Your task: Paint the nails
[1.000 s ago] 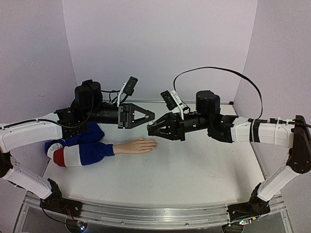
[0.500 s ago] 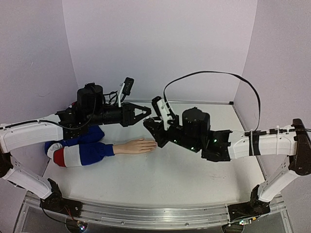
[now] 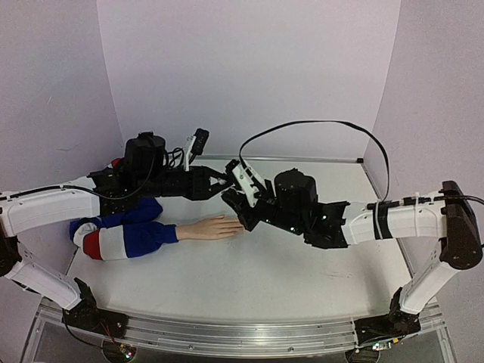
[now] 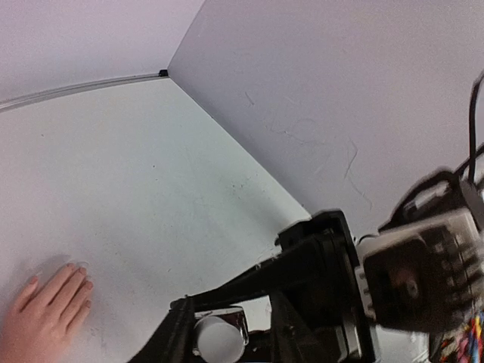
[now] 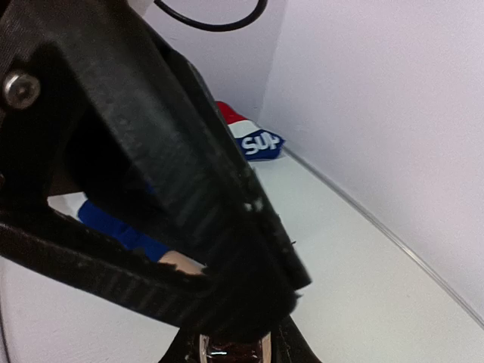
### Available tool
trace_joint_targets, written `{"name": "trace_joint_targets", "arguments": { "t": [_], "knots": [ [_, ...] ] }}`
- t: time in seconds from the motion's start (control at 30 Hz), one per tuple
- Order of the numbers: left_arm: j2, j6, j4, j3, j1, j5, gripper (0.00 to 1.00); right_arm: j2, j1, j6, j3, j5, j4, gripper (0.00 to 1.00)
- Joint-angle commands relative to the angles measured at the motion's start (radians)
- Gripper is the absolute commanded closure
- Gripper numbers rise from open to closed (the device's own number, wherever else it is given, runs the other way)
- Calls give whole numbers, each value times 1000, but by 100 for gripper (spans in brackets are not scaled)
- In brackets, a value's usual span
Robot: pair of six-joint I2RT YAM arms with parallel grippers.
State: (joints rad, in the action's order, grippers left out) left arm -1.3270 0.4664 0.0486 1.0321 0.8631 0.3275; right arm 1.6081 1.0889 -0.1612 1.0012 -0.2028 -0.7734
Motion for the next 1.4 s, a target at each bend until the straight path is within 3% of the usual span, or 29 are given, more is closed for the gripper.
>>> {"name": "trace_joint_targets", "arguments": {
  "t": [0.0, 0.17, 0.33, 0.4, 0.67, 0.83, 1.17, 1.37],
  "knots": [
    [36, 13, 7, 62, -3, 127, 48, -101, -131, 140, 37, 532, 44, 100],
    [62, 5, 8, 63, -18, 214, 28, -126, -280, 284, 22, 1009, 41, 100],
    [50, 19, 14, 73, -18, 248, 27, -94, -320, 350, 63, 1255, 37, 100],
    [43, 21, 20, 76, -18, 260, 31, -70, -320, 371, 81, 1293, 30, 100],
    [9, 21, 46, 100, -15, 355, 40, -21, -319, 445, 90, 1315, -71, 100],
    [5, 18, 50, 97, -13, 336, 55, -6, -319, 448, 91, 1302, -79, 100],
    [-26, 11, 49, 103, -7, 310, 75, -6, -319, 435, 73, 1237, -78, 100],
    [-11, 11, 49, 91, -7, 252, 92, -37, -319, 367, 43, 1049, -23, 100]
  ]
}}
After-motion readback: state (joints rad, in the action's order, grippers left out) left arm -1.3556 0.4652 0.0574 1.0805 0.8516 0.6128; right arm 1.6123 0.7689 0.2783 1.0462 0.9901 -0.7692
